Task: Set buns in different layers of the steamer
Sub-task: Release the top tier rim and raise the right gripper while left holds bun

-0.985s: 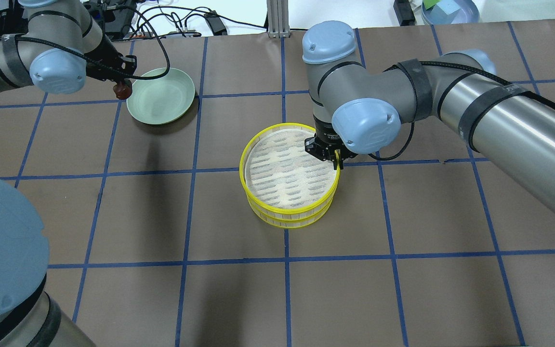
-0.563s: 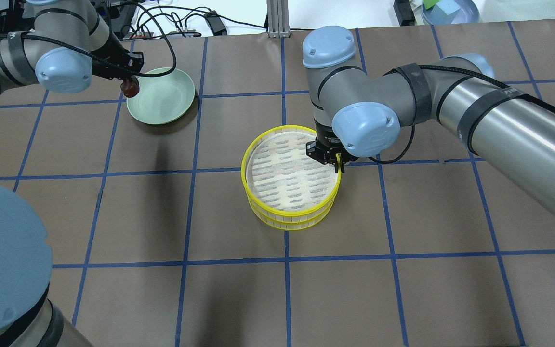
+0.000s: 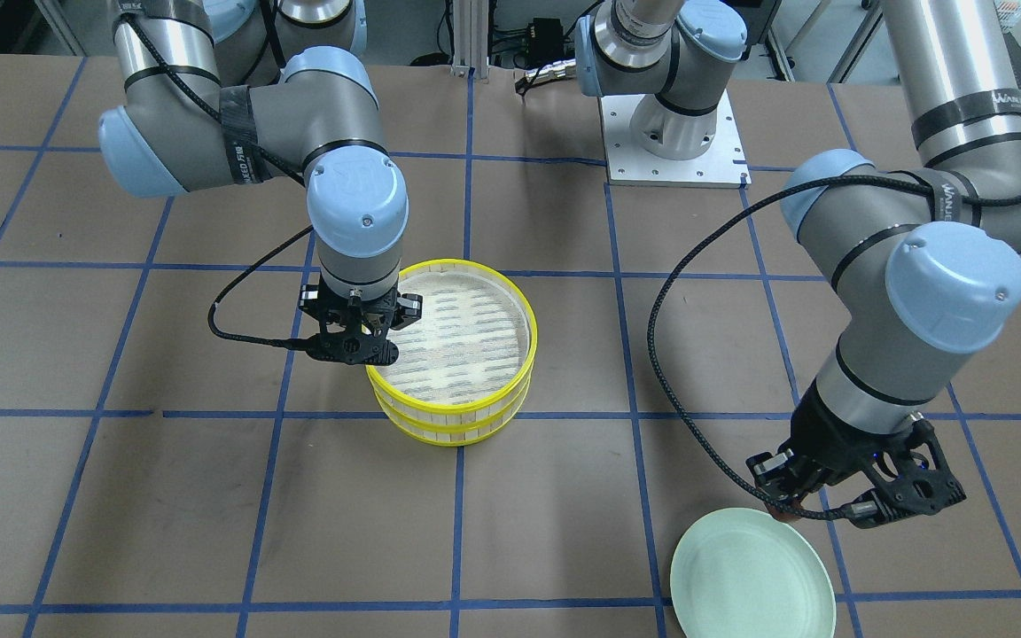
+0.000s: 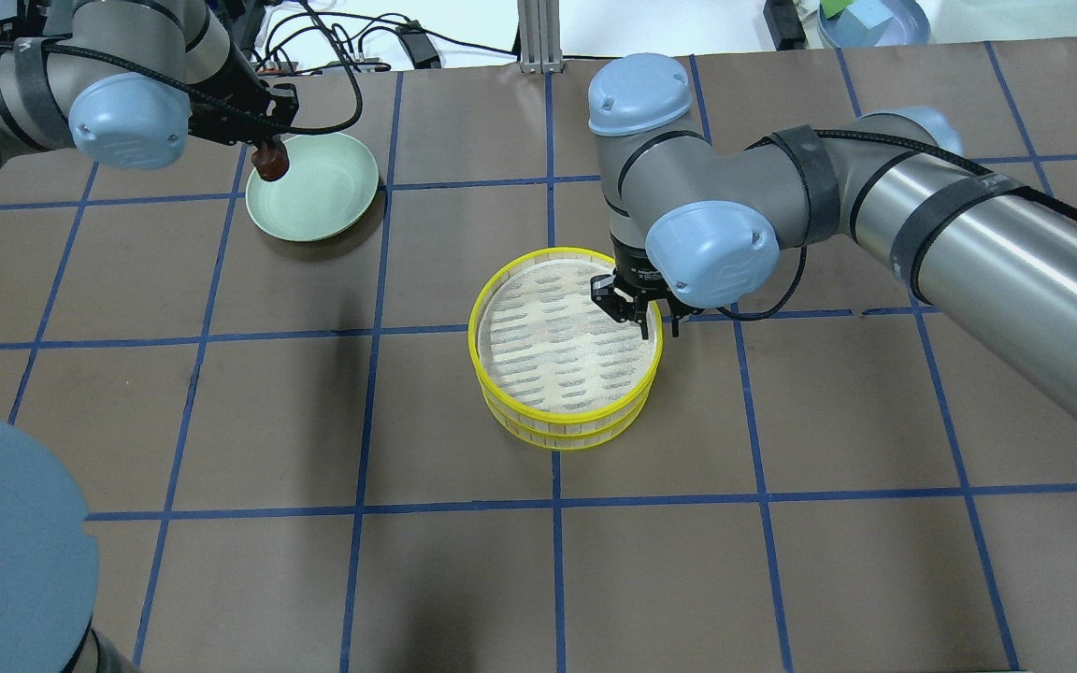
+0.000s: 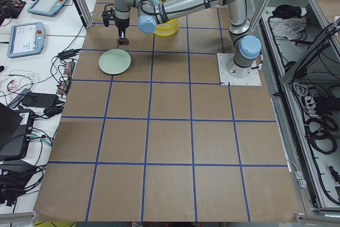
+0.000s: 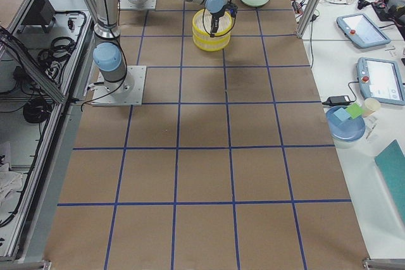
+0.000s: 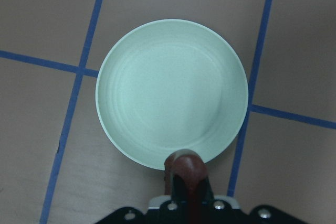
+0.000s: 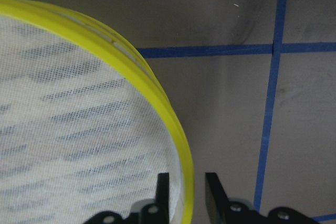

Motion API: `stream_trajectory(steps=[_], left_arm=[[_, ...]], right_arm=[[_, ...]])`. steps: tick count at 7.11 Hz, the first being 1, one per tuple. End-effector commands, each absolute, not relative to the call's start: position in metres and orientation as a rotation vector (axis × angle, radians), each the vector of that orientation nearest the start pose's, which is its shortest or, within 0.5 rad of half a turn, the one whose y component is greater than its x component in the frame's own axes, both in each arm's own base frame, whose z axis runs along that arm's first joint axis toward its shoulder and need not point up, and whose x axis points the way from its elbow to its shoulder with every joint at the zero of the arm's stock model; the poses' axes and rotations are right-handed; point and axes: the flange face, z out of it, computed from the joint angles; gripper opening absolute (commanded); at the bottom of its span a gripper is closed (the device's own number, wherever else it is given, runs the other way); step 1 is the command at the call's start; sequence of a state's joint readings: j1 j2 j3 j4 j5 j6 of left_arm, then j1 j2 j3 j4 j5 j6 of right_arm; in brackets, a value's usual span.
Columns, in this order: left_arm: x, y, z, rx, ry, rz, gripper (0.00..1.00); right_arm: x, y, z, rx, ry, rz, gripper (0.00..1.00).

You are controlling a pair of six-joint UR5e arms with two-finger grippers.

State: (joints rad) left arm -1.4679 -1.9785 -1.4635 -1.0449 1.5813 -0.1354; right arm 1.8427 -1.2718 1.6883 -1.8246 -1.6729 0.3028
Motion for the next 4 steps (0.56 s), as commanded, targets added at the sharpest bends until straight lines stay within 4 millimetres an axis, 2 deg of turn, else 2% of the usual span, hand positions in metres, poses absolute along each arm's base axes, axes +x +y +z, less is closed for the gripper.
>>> stream_trajectory(steps=[1, 2, 3, 4], left_arm=[[-0.105, -0.654, 0.385, -0.499, 3.107, -0.335, 0.0], [-0.135, -0.641, 0.395, -0.554, 3.111, -0.321, 0.0], [-0.172, -0.626, 0.399, -0.629, 3.118, -0.287, 0.0], [-0.209, -0.607, 0.396, -0.627, 3.147, -0.218, 0.0]], right_arm=[[0.26, -0.519, 0.375, 0.07, 3.24, -0.005, 1.0], [0.245, -0.501, 0.426, 0.101, 3.231, -0.036, 1.0], [0.221, -0.492, 0.464, 0.164, 3.181, -0.064, 1.0], [0.209, -0.473, 0.504, 0.161, 3.164, -0.064, 1.0]])
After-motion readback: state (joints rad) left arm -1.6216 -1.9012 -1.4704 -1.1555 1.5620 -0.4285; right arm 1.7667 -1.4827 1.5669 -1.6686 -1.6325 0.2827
